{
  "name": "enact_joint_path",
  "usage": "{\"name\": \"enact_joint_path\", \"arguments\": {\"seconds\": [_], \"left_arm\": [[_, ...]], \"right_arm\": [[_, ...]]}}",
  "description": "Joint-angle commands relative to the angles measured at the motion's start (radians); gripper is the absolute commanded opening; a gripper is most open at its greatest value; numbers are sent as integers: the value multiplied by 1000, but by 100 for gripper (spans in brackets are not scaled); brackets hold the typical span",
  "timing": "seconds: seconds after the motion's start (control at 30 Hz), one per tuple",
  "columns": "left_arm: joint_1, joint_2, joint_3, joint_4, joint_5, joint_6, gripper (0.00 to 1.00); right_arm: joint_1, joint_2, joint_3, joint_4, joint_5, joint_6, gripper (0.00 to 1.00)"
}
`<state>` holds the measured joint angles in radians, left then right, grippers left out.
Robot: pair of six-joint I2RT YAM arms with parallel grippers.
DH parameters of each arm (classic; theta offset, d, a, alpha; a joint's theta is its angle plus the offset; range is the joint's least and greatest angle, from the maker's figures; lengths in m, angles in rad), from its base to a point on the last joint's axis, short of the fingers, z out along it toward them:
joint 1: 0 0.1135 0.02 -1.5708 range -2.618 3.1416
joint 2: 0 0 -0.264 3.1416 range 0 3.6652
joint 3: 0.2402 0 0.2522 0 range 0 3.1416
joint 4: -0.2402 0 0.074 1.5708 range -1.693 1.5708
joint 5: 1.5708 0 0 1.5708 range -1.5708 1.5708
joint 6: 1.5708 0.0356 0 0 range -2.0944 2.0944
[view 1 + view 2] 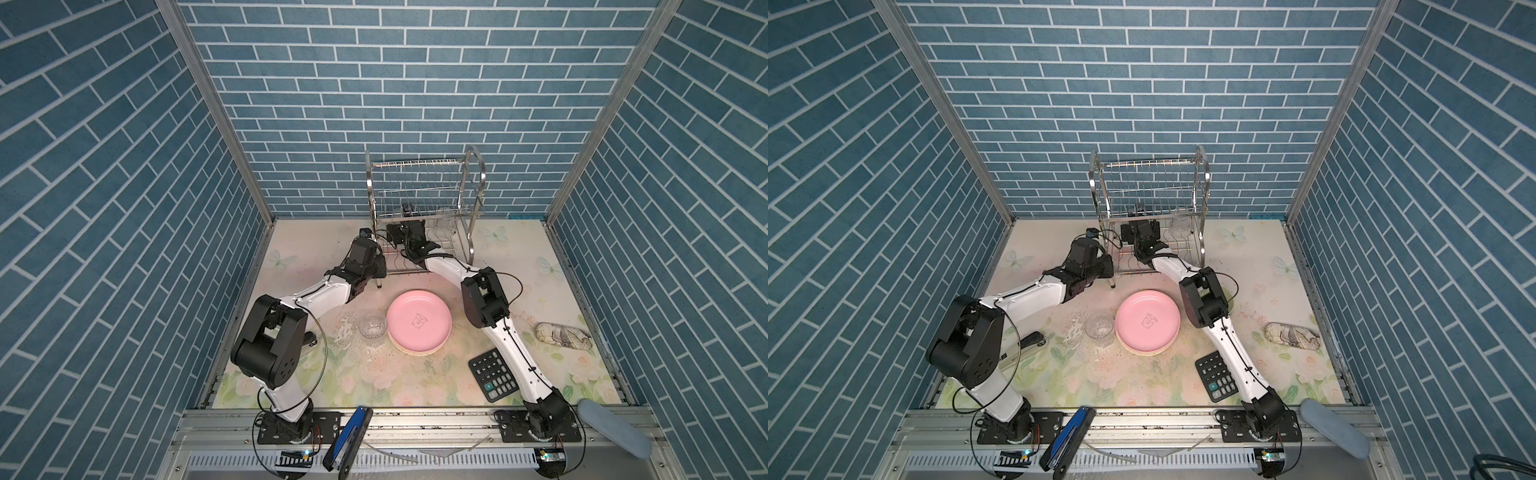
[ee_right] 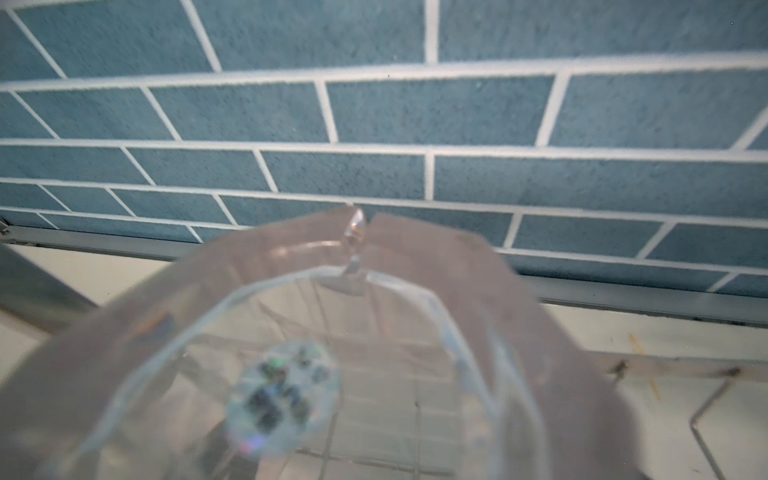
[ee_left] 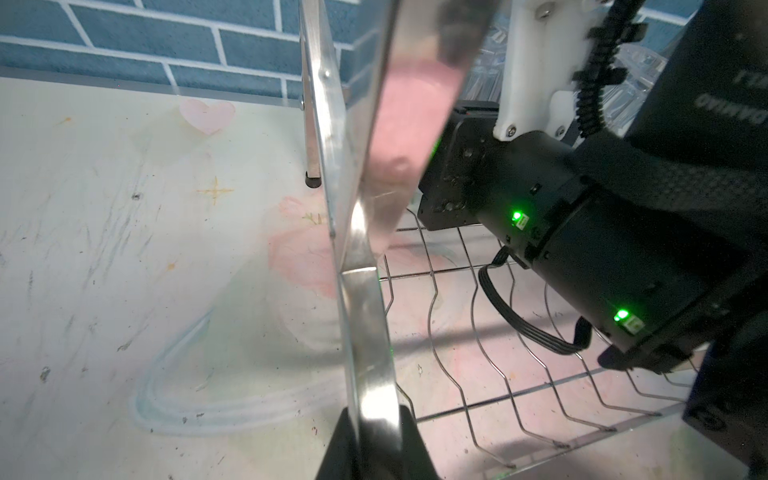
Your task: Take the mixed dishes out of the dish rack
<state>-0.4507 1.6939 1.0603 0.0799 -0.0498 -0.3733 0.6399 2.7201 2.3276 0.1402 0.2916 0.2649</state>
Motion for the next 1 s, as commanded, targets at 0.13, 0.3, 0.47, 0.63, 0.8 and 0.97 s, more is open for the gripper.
{"name": "enact_joint_path", "arguments": {"seconds": [0.13, 0.3, 0.47, 0.63, 0.8, 0.97], "left_arm": [[-34, -9, -36, -83, 88, -7, 0], [-34, -2, -30, -86, 88, -6, 0], [-34, 9, -23, -90, 87, -6, 0], [-33, 19, -8, -91, 64, 0, 0], [-28, 46, 19, -95, 47, 10, 0], [-17, 57, 33, -92, 35, 8, 0]], "right_arm": [[-54, 17, 78, 3, -6, 19, 96], [-58, -1, 45, 21, -45, 13, 88], [-59, -43, -38, 69, -68, 13, 70], [-57, -127, -177, 142, -109, 50, 56], [-52, -233, -350, 229, -141, 97, 47], [-49, -359, -560, 341, -171, 198, 44]]}}
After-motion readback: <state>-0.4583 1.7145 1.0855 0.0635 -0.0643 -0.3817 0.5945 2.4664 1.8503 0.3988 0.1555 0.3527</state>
